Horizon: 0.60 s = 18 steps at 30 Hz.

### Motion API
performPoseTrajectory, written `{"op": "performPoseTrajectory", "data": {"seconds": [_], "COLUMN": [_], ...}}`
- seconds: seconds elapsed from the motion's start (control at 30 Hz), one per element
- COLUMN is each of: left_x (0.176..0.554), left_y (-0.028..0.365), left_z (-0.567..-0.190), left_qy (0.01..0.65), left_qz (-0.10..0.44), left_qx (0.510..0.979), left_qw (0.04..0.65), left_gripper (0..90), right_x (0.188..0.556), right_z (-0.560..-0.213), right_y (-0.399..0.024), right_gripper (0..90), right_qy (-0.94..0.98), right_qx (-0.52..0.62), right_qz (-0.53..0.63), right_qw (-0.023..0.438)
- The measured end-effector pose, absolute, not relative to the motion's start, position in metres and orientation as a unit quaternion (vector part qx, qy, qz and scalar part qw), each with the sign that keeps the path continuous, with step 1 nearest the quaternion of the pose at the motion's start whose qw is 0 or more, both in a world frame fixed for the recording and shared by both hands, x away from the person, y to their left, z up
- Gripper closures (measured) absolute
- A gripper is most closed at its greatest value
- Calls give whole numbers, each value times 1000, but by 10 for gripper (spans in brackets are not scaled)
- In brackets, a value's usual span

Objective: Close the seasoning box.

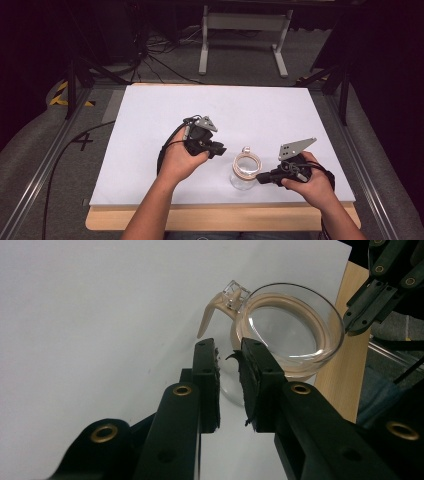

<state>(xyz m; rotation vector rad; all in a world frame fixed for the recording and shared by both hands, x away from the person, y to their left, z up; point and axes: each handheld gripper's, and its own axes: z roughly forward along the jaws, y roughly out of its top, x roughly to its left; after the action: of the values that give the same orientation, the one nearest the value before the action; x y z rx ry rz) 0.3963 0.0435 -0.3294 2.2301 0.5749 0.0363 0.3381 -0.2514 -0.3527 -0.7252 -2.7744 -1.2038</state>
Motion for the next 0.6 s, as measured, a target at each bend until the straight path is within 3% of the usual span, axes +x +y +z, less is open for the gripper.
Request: {"op": "performPoseTrajectory", "data": {"seconds": [0.33,0.6], "left_x": [397,393], "left_y": [51,73], "left_z": [-329,-329], "left_qy": [252,290], "left_qz": [19,42], "left_qx": [873,855], "left_qw": [418,428], "left_gripper": [701,628], "right_x": [338,343], "right_z": [-349,-331], "right_y": [-253,-268], "right_gripper": [898,764], "right_qy": [-888,-863], "right_qx": [-232,-244], "right_qz": [-397,-442], "right_qw": [10,-15]}}
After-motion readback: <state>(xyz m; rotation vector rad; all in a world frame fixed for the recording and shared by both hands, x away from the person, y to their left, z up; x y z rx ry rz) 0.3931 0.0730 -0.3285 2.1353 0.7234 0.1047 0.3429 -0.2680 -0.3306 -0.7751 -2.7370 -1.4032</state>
